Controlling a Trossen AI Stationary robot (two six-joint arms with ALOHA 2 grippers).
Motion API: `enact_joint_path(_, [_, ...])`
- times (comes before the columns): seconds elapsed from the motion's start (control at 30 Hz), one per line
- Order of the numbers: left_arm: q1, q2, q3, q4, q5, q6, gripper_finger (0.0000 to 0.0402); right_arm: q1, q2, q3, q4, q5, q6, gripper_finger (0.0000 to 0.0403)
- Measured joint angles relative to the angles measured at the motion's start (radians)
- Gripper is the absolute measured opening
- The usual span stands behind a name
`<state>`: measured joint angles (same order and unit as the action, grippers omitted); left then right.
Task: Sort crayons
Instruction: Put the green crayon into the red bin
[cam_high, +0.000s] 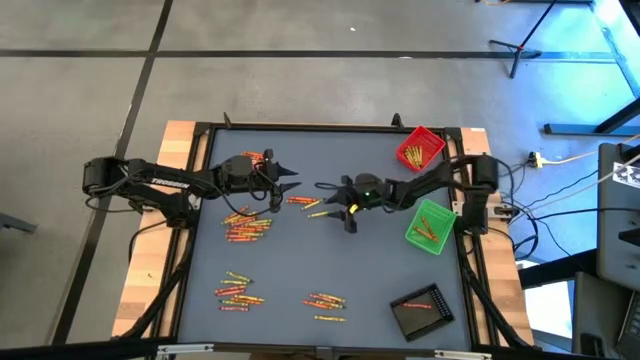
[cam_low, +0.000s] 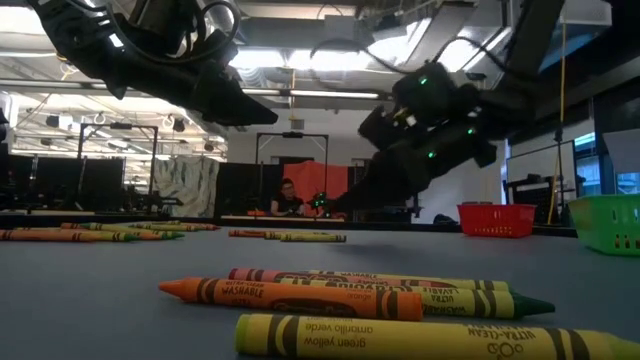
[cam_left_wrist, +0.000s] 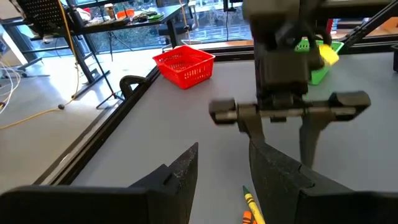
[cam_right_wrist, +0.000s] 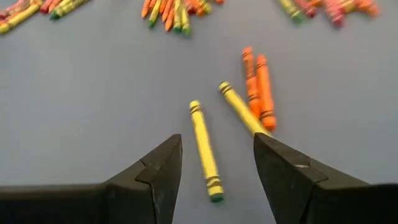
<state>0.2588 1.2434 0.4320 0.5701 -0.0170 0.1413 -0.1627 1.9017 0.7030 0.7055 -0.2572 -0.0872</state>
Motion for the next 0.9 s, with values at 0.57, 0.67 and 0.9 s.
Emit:
enact_joint_path(0.57, [0.0, 0.0, 0.0, -0.001, 0.0, 0.0, 0.0127, 0.0, 0.125, 0.058, 0.005, -0.05, -0.077, 0.0162])
enact_joint_path(0.67, [0.0, 0.0, 0.0, 0.0, 0.0, 0.0, 0.0127, 0.0, 0.125, 0.059, 0.004, -0.049, -0.093, 0.0119])
enact_joint_path(0.9, [0.0, 0.0, 0.0, -0.001, 0.0, 0.0, 0.0127, 0.001, 0.125, 0.059, -0.003, -0.024, -0.125, 0.0026])
